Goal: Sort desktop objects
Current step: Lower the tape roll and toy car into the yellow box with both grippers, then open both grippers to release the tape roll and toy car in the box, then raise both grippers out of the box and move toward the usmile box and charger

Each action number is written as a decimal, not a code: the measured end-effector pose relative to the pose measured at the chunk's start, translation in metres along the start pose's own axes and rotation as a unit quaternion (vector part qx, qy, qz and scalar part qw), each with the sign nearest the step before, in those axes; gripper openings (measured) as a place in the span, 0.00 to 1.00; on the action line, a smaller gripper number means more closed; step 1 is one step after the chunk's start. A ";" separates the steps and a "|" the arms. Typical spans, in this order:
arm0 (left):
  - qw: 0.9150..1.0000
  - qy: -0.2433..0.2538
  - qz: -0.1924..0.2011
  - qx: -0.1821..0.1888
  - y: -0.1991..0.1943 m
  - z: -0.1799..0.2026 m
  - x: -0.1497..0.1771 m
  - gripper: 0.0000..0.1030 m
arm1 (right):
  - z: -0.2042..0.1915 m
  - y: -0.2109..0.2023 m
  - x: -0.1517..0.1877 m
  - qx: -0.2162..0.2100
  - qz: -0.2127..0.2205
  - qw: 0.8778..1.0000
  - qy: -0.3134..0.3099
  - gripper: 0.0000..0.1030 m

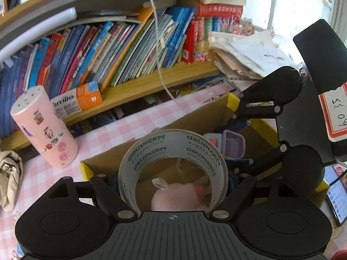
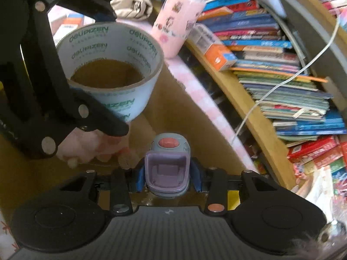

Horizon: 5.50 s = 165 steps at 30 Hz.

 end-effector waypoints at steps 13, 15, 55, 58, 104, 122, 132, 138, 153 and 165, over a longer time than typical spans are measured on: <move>0.999 0.001 -0.042 0.006 0.032 0.000 0.009 0.82 | -0.001 0.044 0.003 -0.052 -0.060 0.996 -0.034 0.38; 0.999 0.003 -0.044 0.009 0.034 0.001 0.009 0.83 | -0.001 0.045 0.003 -0.052 -0.064 0.996 -0.040 0.38; 1.000 0.021 0.005 -0.022 -0.018 0.014 0.017 0.99 | -0.013 -0.011 0.004 -0.022 -0.011 1.000 0.001 0.78; 0.999 0.027 0.018 -0.029 -0.030 0.017 0.021 0.99 | -0.015 -0.025 0.005 -0.011 0.004 1.000 0.013 0.79; 0.951 -0.174 0.227 -0.118 -0.183 -0.055 0.156 1.00 | -0.126 -0.126 0.028 0.206 0.174 0.925 0.269 0.97; 0.962 -0.163 0.196 -0.101 -0.212 -0.121 0.216 1.00 | -0.239 -0.112 -0.028 0.168 0.118 0.926 0.316 0.97; 0.963 -0.164 0.192 -0.100 -0.226 -0.159 0.237 1.00 | -0.279 -0.091 -0.074 0.128 0.118 0.939 0.295 0.97; 0.958 -0.185 0.194 -0.106 -0.234 -0.182 0.248 1.00 | -0.296 -0.076 -0.105 0.093 0.130 0.955 0.251 0.96; 0.945 -0.235 0.173 -0.147 -0.227 -0.223 0.270 1.00 | -0.279 -0.035 -0.150 0.059 0.117 0.959 0.252 0.95; 0.951 -0.232 0.150 -0.138 -0.207 -0.224 0.268 1.00 | -0.275 -0.016 -0.154 0.055 0.092 0.962 0.251 0.95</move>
Point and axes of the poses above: each gripper's, at about its wrist camera, not at the fingertips, and y roughly the way its jaws point, z to its right, x to its underside, the point moved 1 cm from there along y, roughly the way its jaws point, and after that the axes turned 4 degrees about z, right-handed, at the moved point
